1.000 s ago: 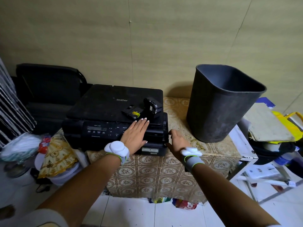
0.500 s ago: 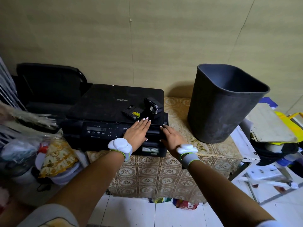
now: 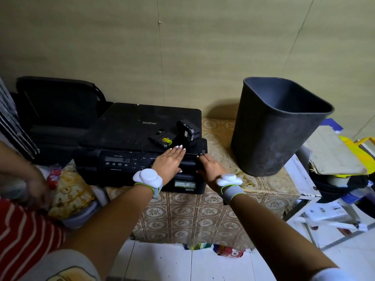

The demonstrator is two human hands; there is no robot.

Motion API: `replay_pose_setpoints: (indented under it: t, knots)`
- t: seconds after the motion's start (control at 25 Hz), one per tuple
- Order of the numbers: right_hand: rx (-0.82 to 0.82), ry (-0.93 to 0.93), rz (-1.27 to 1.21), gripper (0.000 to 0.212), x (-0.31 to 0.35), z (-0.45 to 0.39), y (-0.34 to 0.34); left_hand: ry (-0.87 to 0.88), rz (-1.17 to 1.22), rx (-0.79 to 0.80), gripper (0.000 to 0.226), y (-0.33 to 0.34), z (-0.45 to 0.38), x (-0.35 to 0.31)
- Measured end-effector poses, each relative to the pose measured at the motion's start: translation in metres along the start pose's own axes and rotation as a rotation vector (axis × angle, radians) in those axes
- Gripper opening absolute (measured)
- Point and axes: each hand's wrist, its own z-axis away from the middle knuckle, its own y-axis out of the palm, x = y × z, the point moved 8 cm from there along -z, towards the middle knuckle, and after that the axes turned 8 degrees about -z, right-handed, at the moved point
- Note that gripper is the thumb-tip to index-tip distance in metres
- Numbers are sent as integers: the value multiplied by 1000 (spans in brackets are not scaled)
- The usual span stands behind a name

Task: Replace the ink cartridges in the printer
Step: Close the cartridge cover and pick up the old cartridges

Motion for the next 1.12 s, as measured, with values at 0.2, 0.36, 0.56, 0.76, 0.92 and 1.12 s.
replay_pose_setpoints:
  t: [0.2,0.36,0.56,0.76,0.92,1.12]
  knots:
    - [-12,-8,-19,36,0,-1,0,5,2,-5,73,1,-1,1]
    - [-2,-8,-28,37,0,-2,-2,19,-15,8,73,0,0,1]
    - [52,-15,-18,40,2,-5,-5,43,-42,35,73,-3,-1,2]
    - [83,-2,43,36,3,-10,-16,53,12,-49,60,-20,-2,8]
    - [-150,59,42,40,6,-30,-59,-23,180,-216,43,-54,-6,34]
    - [-207,127,-85,62,14,-65,-81,-296,174,-48,67,-54,-29,80]
